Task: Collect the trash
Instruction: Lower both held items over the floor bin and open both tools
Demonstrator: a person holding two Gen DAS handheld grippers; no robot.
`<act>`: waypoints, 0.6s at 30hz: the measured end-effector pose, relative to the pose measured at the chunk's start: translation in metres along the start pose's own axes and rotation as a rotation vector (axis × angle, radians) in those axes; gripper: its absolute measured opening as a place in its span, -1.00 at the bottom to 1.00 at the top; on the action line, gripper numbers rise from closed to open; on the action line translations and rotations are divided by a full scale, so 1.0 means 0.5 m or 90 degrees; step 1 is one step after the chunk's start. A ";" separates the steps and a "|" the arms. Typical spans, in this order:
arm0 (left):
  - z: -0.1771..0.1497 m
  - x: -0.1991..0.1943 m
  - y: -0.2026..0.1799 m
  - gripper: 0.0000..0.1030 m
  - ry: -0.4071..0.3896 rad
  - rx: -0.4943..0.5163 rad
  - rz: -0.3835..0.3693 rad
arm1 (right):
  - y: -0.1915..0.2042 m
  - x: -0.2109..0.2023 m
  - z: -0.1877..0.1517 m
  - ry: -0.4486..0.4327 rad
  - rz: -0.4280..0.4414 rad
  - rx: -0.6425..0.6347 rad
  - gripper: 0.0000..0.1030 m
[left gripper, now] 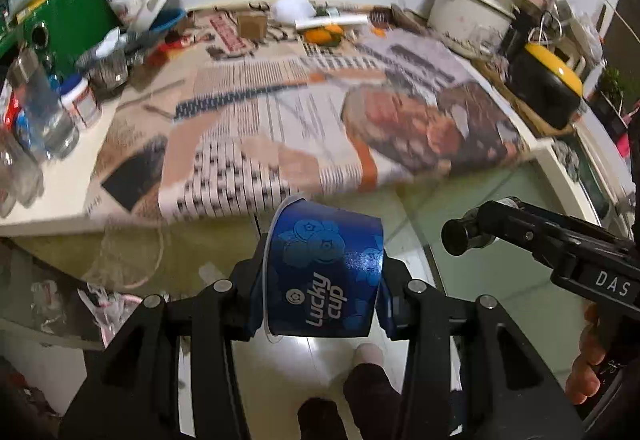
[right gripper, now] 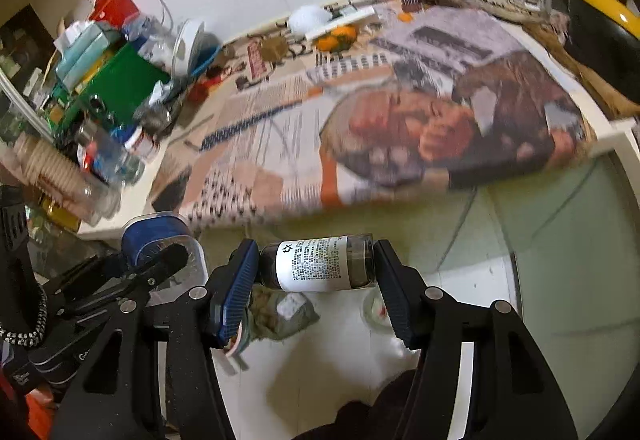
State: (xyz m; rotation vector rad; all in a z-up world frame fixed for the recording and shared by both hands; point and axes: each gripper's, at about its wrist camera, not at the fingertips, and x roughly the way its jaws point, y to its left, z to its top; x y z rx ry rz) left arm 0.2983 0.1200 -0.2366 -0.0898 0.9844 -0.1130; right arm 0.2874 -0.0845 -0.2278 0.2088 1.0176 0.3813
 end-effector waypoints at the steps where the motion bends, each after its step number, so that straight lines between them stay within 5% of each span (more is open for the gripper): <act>1: -0.013 0.005 -0.003 -0.15 0.008 -0.003 -0.003 | -0.006 0.003 -0.010 0.007 -0.001 0.001 0.08; 8: -0.085 0.088 -0.016 -0.15 0.067 -0.035 -0.005 | -0.060 0.064 -0.083 0.063 -0.015 0.000 0.08; 18: -0.244 0.352 -0.015 -0.15 0.142 -0.128 0.002 | -0.189 0.283 -0.172 0.151 -0.024 -0.049 0.08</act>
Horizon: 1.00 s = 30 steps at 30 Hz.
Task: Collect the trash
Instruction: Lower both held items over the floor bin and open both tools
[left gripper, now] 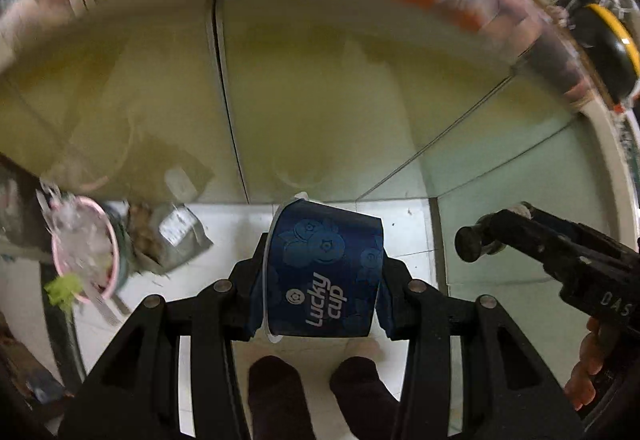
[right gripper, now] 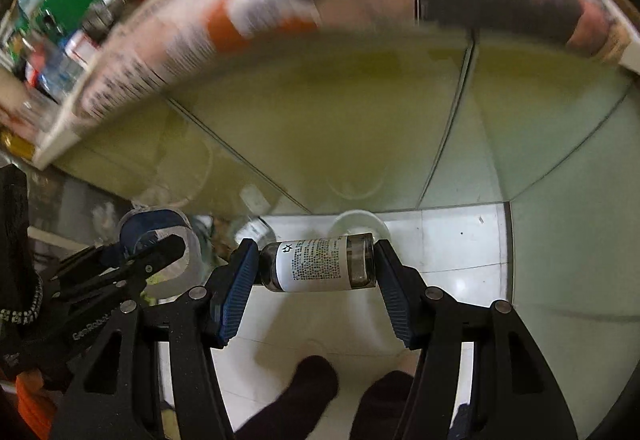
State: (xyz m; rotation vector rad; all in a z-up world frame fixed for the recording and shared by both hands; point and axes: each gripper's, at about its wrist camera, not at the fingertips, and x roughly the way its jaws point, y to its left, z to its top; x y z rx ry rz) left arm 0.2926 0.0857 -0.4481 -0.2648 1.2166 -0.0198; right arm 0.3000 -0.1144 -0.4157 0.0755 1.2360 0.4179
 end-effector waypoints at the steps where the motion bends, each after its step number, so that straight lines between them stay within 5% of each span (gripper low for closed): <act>1: -0.013 0.048 0.008 -0.15 0.005 -0.011 0.001 | -0.013 0.037 -0.005 0.005 0.001 -0.004 0.08; 15: -0.098 0.484 0.095 -0.15 0.032 -0.018 0.010 | -0.128 0.458 -0.031 0.002 0.017 -0.018 0.09; 26: -0.132 0.681 0.100 -0.16 0.020 0.013 -0.026 | -0.140 0.587 -0.042 -0.028 0.039 -0.055 0.10; 30: -0.134 0.707 0.088 -0.15 0.017 0.018 -0.035 | -0.161 0.589 -0.040 -0.044 0.041 -0.061 0.32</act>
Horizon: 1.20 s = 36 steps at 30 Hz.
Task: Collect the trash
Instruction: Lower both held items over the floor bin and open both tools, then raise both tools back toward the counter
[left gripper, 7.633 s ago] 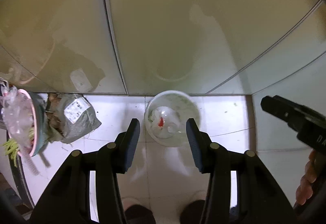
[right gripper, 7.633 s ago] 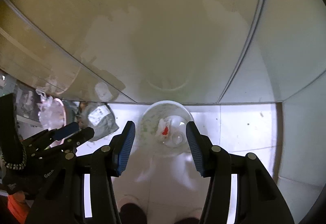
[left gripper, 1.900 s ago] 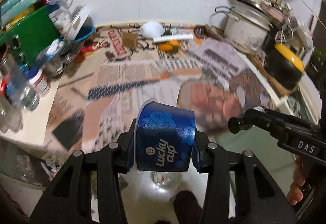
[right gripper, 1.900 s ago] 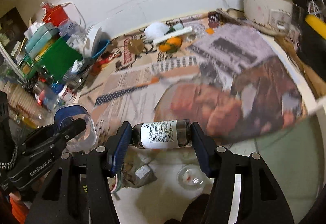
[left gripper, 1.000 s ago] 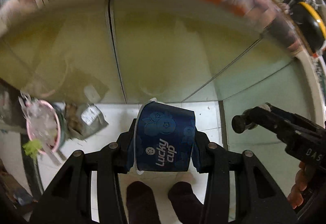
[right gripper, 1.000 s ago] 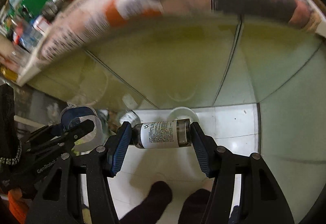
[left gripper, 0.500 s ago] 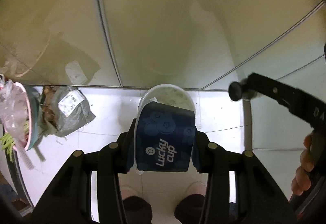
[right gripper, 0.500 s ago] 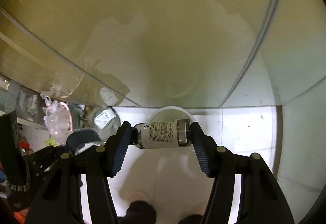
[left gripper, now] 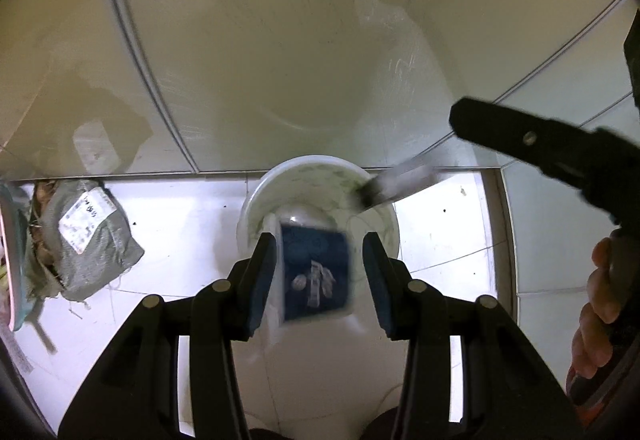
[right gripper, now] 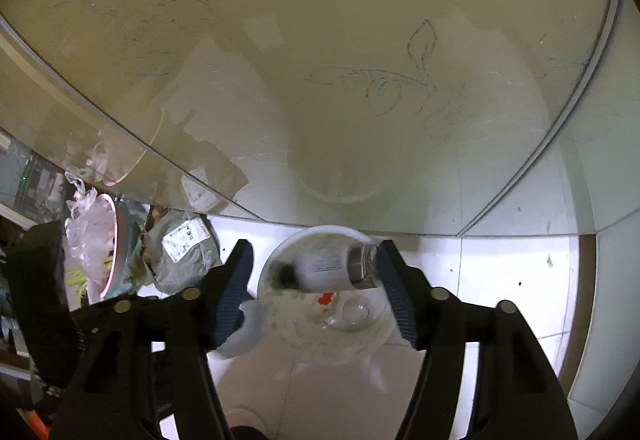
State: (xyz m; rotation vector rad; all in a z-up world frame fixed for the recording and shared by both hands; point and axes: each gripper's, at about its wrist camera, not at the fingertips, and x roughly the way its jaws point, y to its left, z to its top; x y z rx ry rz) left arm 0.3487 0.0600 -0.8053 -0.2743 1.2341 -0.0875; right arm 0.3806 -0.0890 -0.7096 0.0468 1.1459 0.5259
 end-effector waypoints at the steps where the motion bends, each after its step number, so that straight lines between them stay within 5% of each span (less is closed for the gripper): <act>1: 0.000 0.007 -0.001 -0.15 -0.001 0.000 -0.003 | -0.004 -0.001 0.001 -0.006 -0.005 -0.003 0.33; 9: 0.007 0.020 -0.016 -0.15 -0.007 0.015 0.000 | -0.031 -0.037 0.001 -0.040 -0.042 -0.002 0.33; 14: 0.024 -0.068 -0.029 -0.15 -0.008 0.006 0.021 | -0.016 -0.090 0.004 -0.015 -0.068 0.005 0.33; 26: 0.111 -0.480 -0.125 -0.13 -0.034 0.034 0.050 | 0.093 -0.414 0.077 0.016 -0.088 0.024 0.33; 36: 0.199 -0.833 -0.176 -0.08 -0.098 0.031 0.064 | 0.208 -0.715 0.163 -0.025 -0.094 0.015 0.33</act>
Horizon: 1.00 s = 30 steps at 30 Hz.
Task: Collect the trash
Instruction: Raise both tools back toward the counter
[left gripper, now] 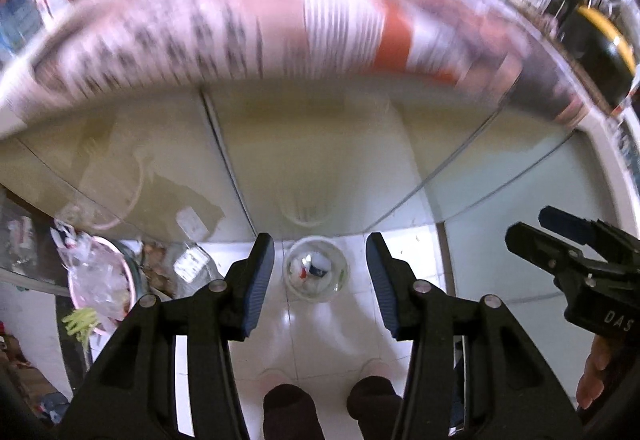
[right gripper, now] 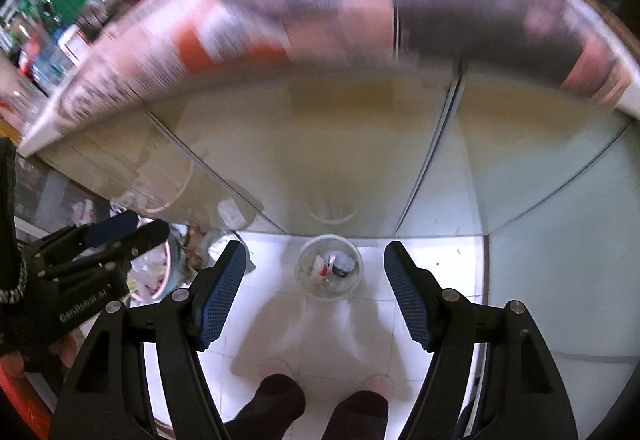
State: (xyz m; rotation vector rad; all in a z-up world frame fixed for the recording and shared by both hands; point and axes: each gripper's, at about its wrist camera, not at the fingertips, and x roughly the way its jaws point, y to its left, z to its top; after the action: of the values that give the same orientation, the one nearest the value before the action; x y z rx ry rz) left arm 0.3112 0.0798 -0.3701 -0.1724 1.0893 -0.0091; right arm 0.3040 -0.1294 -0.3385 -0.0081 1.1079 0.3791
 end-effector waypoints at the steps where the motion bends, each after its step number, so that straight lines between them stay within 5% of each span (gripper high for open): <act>1: 0.018 -0.046 0.000 -0.08 -0.015 0.002 0.000 | 0.008 -0.035 0.010 -0.010 -0.001 0.000 0.33; 7: 0.087 -0.237 -0.004 0.08 -0.089 0.006 -0.015 | 0.057 -0.196 0.056 -0.088 -0.011 0.011 0.33; 17: 0.154 -0.440 0.003 0.22 -0.201 0.078 -0.027 | 0.135 -0.393 0.103 -0.247 -0.049 0.043 0.34; 25: 0.225 -0.500 0.006 0.59 -0.261 0.080 -0.030 | 0.126 -0.451 0.156 -0.315 -0.064 0.053 0.45; 30: 0.310 -0.471 -0.011 0.62 -0.291 0.069 -0.014 | 0.092 -0.435 0.233 -0.349 -0.069 0.031 0.63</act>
State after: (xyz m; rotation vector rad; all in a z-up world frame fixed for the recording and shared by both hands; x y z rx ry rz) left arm 0.3391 0.1168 -0.0919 -0.0817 0.6284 -0.0458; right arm 0.3066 -0.1278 -0.0875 0.0746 0.5720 0.2361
